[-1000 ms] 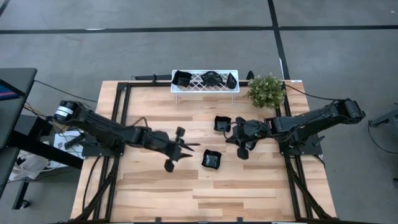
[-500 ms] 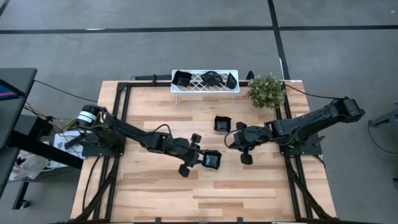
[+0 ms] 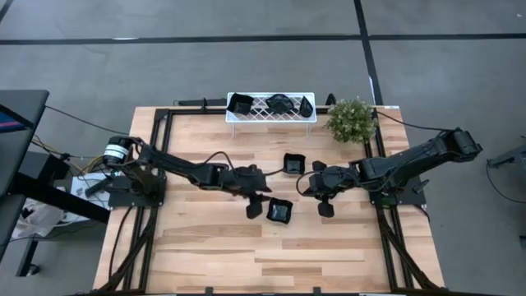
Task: Pick & Place Mini shaped plates
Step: Stack the distorted square plate on top of the distorted square plate on the shelf
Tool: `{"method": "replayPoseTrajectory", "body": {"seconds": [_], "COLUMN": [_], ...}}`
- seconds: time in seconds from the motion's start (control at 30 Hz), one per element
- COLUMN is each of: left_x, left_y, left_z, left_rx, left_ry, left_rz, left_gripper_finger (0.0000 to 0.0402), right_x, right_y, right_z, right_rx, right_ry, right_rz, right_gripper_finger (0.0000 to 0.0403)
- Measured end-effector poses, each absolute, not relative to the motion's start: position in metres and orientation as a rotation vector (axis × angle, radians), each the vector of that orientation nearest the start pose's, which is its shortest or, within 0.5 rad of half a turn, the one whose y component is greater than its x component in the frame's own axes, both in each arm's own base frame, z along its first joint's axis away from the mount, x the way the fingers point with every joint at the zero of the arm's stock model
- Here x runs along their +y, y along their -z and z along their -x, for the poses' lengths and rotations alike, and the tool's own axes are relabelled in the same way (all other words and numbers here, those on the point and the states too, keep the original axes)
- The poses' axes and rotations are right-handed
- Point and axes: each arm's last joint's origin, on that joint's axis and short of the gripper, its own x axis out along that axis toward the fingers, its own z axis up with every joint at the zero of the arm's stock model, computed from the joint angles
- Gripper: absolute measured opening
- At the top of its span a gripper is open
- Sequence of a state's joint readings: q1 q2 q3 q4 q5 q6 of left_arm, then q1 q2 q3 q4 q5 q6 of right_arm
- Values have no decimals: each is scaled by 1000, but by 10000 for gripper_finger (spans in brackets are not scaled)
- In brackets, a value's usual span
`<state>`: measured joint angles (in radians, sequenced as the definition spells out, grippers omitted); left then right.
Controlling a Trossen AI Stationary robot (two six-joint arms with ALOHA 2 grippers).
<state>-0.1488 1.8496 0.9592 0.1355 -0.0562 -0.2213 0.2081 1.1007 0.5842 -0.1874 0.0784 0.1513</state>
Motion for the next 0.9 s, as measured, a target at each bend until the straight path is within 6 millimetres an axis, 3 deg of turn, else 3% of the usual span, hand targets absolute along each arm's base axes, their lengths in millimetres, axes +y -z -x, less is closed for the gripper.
{"method": "replayPoseTrajectory", "body": {"seconds": [0.13, 0.33, 0.9], "left_x": [-58, -64, -50], "left_y": [-139, -130, -124], "left_z": [-359, -360, -358], "left_rx": [758, 784, 783], "left_ry": [-27, -41, -295], "left_rz": [273, 320, 414], "left_gripper_finger": [128, 127, 127], "right_x": [42, 42, 43], "right_y": [-208, -208, -208], "right_z": [-213, -213, -212], "right_rx": [704, 705, 705], "right_ry": [-71, -62, -63], "right_rz": [-45, -67, -69], "right_gripper_finger": [0, 0, 0]}}
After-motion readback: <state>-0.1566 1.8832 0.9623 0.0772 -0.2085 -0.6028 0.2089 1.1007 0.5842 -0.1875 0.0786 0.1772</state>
